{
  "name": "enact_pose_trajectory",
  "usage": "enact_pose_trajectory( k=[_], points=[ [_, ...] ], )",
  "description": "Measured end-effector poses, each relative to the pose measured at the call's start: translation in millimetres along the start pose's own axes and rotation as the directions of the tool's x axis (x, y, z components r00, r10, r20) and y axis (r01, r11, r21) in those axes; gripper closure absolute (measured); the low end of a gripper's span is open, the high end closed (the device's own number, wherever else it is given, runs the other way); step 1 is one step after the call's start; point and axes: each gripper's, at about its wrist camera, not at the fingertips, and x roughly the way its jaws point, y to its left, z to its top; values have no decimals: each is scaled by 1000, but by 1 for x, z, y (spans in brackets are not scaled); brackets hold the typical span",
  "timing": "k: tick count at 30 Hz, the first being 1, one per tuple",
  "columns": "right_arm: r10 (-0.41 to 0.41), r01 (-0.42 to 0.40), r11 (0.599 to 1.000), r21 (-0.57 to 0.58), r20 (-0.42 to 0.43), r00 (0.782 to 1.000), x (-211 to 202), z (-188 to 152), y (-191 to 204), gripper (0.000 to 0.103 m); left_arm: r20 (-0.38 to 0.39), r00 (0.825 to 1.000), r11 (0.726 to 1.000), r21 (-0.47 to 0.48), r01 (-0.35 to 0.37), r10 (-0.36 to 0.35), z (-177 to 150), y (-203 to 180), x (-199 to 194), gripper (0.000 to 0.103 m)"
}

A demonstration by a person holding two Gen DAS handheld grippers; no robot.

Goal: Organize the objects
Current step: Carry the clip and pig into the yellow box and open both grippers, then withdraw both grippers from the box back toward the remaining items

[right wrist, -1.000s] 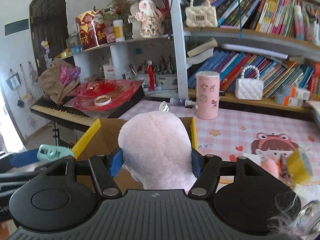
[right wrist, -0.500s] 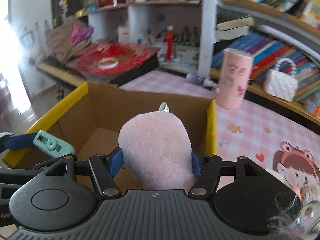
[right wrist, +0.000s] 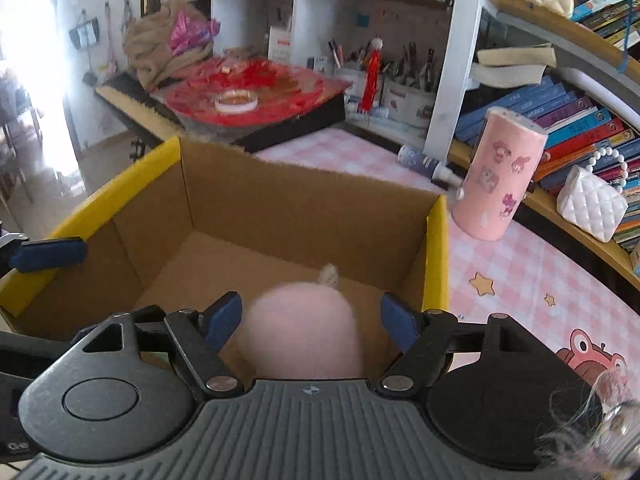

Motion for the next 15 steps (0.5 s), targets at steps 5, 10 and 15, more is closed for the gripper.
enact_pose_trajectory(
  k=[5, 10, 15],
  points=[
    [-9, 2, 997, 73, 96, 995, -38, 5, -4, 23, 89, 996, 998, -57, 10, -5, 8, 10, -35, 15],
    [-61, 36, 987, 159, 152, 987, -80, -4, -1, 21, 138, 990, 996, -90, 6, 7, 5, 20, -69, 11],
    [-120, 91, 980, 175, 163, 979, -108, -26, 18, 20, 132, 991, 993, -122, -1, 17, -13, 32, -94, 10]
  ],
)
